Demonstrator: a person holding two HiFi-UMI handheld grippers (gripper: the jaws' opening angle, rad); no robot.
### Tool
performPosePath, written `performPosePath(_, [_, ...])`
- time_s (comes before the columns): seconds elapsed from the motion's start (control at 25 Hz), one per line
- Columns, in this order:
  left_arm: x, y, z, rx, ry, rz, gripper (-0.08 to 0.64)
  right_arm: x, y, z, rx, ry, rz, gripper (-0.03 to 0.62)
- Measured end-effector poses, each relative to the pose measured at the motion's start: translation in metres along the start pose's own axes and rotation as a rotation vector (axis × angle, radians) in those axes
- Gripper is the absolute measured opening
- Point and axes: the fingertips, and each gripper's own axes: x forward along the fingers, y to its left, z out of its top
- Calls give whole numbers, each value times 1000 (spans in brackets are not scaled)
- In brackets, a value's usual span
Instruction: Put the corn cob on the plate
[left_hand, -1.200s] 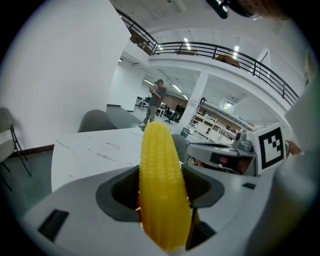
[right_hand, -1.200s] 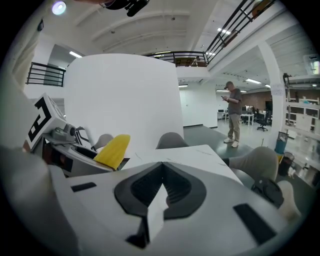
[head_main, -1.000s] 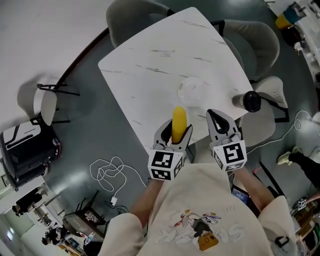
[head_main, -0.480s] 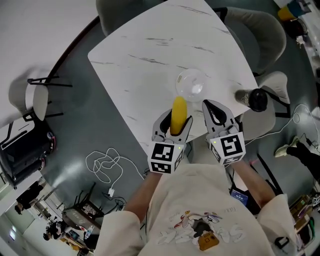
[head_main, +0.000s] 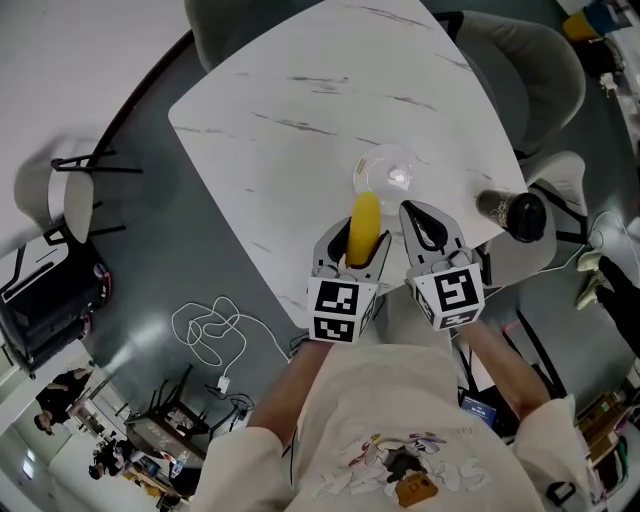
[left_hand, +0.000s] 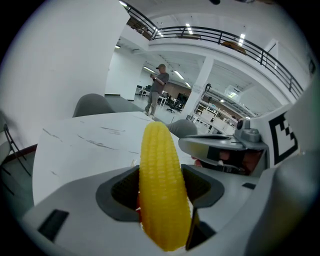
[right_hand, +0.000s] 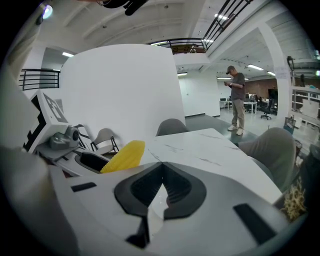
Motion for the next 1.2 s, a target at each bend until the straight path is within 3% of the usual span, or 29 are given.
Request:
performPosePath(0.64, [49, 19, 2, 2, 55, 3, 253, 39, -29, -29, 54, 59, -29, 5])
performPosePath(1.2, [81, 34, -15, -15, 156, 13, 253, 58, -42, -55, 95, 109, -31, 5])
